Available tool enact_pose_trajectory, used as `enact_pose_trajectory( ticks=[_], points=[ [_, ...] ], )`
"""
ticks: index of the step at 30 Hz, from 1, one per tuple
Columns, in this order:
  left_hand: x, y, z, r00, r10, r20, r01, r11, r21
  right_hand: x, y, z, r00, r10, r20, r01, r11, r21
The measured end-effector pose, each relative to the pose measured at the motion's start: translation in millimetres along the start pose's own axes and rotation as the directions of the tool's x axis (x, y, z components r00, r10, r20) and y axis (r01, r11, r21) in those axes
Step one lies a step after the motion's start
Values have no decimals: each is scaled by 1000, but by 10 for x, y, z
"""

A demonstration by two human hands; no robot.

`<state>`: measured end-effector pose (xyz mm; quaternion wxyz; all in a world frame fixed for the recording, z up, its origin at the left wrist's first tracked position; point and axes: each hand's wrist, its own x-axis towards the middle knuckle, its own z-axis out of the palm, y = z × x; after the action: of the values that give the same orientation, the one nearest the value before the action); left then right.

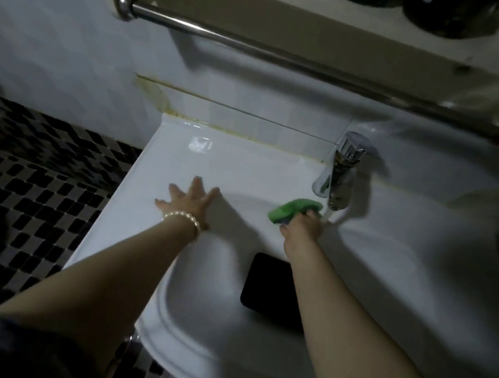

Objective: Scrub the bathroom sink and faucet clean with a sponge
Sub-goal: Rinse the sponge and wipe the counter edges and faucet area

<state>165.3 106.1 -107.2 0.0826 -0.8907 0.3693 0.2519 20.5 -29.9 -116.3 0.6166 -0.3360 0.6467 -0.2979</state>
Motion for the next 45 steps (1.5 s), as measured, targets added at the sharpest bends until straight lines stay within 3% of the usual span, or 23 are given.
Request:
enact_pose_trajectory(
  ticks=[4,8,10,12,16,19,23,25,28,30,34,37,41,43,45],
  points=[
    [69,-172,73,999,-3,40,4,1000,-10,-11,91,322,971,-160,-175,87,926,-366],
    [224,-240,-120,987,123,106,-130,989,68,-62,227,471,952,-167,-257,68,933,-353],
    [219,-245,-149,986,94,136,-108,989,100,-168,399,620,985,-71,-156,15,942,-335],
    [196,-216,-136,987,77,142,-95,987,128,-298,589,792,998,50,43,-32,935,-354],
    [215,-210,-76,990,78,116,-92,988,124,-406,741,893,958,116,261,4,908,-418],
    [228,-212,-26,994,71,84,-80,990,115,-540,818,783,865,207,456,20,896,-443],
    [265,-240,-30,991,119,58,-125,985,115,-941,1020,575,829,209,519,94,863,-497],
    [275,-261,-24,991,118,59,-124,986,111,-1117,1140,387,763,241,600,255,740,-622],
    [247,-255,-13,989,137,46,-142,982,124,-1261,1220,-112,640,314,701,592,380,-711],
    [231,-258,-30,985,162,58,-168,975,147,-1217,1160,-489,620,365,695,626,303,-718],
    [207,-221,-96,977,161,139,-181,973,143,-921,925,-1343,672,469,573,596,116,-794],
    [166,-204,-142,974,161,158,-187,968,168,-637,739,-1943,786,446,428,515,-89,-853],
    [86,-166,-170,978,173,117,-193,965,180,-323,545,-2631,951,167,261,301,-307,-903],
    [59,-157,-174,978,182,98,-197,967,164,-188,471,-2782,963,-8,270,247,-379,-892],
    [54,-162,-174,978,185,95,-197,969,147,-67,400,-2790,912,-104,398,295,-509,-809]
  ],
)
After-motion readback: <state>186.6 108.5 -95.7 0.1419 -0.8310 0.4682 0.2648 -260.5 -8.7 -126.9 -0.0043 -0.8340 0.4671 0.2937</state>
